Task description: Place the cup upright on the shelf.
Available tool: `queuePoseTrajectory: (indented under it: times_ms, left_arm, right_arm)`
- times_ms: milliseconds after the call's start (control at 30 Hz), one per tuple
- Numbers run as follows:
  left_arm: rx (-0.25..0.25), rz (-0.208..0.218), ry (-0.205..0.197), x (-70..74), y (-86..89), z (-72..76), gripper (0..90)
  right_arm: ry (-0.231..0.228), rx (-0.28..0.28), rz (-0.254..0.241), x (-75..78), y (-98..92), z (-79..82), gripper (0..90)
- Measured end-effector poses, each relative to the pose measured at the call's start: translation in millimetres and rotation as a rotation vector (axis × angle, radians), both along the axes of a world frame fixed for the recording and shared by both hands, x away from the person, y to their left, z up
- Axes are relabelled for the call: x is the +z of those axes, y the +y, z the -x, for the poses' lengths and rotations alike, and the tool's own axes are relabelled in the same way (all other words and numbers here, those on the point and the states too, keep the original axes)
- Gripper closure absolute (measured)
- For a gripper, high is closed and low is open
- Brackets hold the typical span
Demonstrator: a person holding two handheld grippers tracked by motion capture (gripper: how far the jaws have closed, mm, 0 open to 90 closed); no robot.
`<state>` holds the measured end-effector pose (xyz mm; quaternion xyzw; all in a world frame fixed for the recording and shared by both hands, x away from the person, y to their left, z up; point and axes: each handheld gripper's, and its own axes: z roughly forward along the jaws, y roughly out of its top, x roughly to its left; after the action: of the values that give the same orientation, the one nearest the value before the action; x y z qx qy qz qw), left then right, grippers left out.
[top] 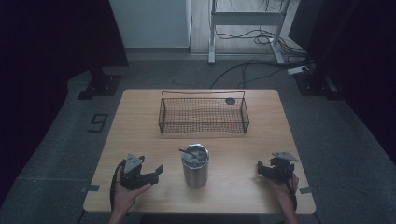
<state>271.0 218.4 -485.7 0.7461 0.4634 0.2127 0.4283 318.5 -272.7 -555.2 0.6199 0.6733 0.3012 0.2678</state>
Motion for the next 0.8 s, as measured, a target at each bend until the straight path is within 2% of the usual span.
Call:
queuePoseTrajectory:
  times_ms: [200, 533, 800]
  left_arm:
    - [-0.047, 0.016, -0.014, 8.8, -7.5, 7.5, 14.2]
    - [-0.114, 0.029, -0.076, 30.0, -17.5, 25.8, 14.0]
    - [-0.174, 0.042, -0.071, 33.9, -30.0, 31.3, 11.9]
  right_arm:
    - [0.000, -0.003, 0.000, 0.0, -0.2, -0.1, 13.0]
    - [0.000, -0.004, 0.000, 0.0, -0.1, 0.0, 13.1]
    - [0.000, -0.004, 0.001, 0.0, -0.2, 0.0, 13.1]
